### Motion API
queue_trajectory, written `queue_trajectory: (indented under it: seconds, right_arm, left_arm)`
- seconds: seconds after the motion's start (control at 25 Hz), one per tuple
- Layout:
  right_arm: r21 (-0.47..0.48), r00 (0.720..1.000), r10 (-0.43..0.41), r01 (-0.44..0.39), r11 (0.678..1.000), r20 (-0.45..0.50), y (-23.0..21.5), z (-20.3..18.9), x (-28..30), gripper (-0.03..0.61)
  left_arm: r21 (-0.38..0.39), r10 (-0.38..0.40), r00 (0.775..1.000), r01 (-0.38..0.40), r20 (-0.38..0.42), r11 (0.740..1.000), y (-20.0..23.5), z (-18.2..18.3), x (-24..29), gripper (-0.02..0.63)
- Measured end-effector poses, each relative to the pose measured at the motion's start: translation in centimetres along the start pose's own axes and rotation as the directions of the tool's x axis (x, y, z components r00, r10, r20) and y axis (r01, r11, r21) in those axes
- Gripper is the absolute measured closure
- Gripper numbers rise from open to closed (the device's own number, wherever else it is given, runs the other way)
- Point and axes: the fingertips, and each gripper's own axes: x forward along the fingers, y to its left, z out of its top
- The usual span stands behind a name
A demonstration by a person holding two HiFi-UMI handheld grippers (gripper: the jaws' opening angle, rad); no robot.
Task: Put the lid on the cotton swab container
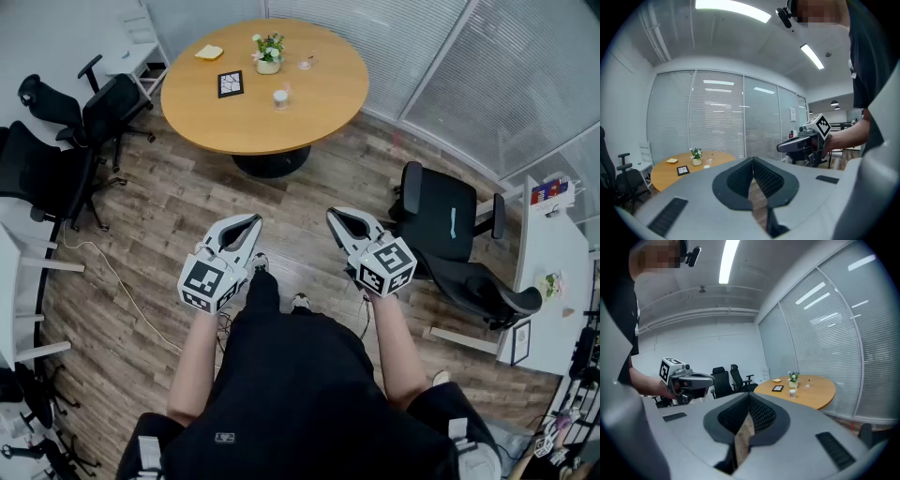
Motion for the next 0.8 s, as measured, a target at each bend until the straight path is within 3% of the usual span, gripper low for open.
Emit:
queue_trajectory:
  seconds: [0.8]
  right_arm:
    - [0.052, 0.999, 0.023, -0.021, 0.998, -0.041, -1.7, -0.9, 4.1, 0.572]
  left_arm:
    - [-0.053, 0.025, 0.999, -0.027, -0.023, 0.998, 4.5, -1.7, 1.1, 0.606]
